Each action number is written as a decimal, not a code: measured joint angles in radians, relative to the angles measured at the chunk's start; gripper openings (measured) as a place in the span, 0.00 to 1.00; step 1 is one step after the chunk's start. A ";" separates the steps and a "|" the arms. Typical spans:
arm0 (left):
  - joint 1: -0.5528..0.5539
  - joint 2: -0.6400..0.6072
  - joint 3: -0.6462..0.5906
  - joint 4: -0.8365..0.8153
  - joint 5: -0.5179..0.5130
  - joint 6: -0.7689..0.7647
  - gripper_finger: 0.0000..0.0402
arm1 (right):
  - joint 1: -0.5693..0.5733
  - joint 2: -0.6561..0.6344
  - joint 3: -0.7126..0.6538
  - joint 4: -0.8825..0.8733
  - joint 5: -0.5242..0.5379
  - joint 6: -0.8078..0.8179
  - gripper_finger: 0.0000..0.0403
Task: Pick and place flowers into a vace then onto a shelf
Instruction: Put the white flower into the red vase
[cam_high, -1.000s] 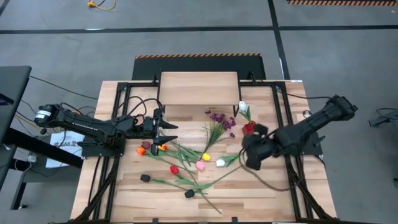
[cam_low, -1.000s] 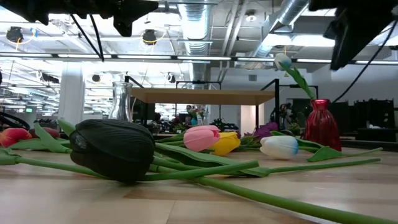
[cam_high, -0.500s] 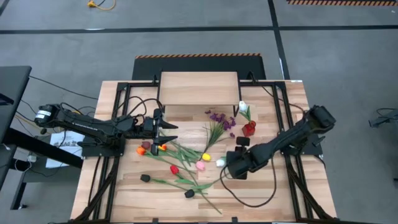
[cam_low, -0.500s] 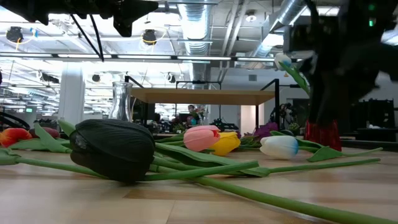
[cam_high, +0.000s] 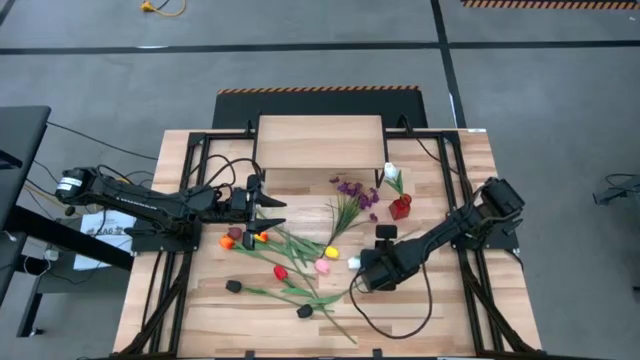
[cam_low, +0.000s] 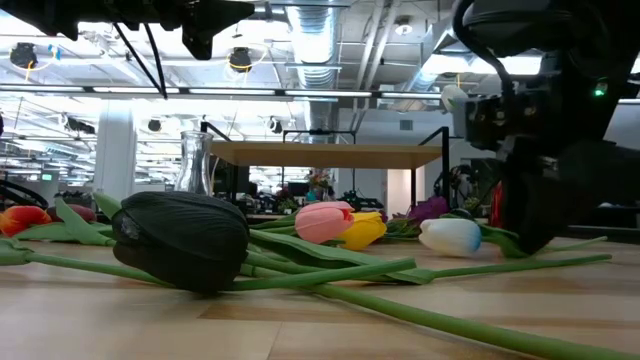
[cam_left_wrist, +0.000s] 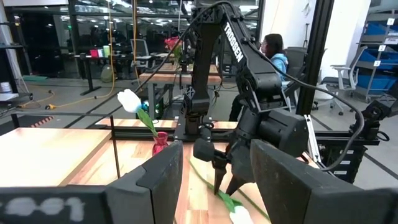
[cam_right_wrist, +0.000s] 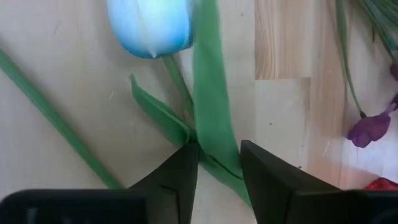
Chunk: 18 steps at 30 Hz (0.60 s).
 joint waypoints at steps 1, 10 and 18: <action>0.000 0.000 0.000 0.000 0.000 0.000 0.44 | 0.000 -0.010 -0.003 0.001 -0.003 0.000 0.24; 0.000 0.000 0.000 -0.045 0.000 -0.030 0.44 | -0.001 -0.198 -0.006 -0.002 0.004 0.018 0.03; 0.000 0.000 0.000 -0.038 0.000 0.055 0.44 | 0.010 -0.405 -0.005 0.122 0.158 -0.011 0.01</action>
